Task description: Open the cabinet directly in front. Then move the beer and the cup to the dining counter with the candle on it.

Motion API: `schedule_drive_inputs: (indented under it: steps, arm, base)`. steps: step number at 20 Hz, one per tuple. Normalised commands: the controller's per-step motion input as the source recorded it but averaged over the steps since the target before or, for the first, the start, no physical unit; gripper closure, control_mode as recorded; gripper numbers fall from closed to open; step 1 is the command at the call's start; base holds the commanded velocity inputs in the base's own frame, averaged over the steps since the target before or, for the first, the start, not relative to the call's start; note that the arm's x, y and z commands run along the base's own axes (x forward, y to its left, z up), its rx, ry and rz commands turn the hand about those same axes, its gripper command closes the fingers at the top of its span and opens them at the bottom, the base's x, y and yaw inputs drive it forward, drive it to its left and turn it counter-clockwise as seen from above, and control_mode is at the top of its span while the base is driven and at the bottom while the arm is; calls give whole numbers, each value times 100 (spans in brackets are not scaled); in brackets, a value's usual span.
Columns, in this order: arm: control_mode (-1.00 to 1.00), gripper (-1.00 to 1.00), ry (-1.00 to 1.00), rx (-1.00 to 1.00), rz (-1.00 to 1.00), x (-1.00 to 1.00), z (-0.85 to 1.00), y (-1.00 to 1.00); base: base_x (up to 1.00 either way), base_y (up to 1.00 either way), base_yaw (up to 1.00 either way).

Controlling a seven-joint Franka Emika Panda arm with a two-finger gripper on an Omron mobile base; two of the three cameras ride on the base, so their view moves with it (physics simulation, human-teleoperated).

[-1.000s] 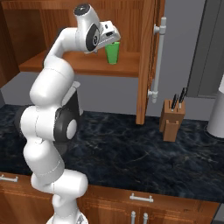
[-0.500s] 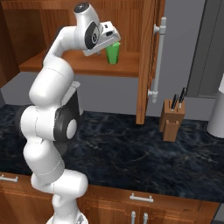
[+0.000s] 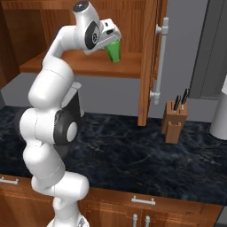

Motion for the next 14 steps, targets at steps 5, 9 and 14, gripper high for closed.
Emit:
schedule_drive_inputs:
  steps: [5, 9, 14]
  arm:
    - [-100, 100, -41, 17, 0, -19, 0, 0]
    - [-100, 100, -39, 27, -1, -32, 0, -2]
    - [-100, 100, -7, 8, -1, -9, 0, 0]
  base:
    - [0, 0, 0]
    - [0, 0, 0]
    - [0, 0, 0]
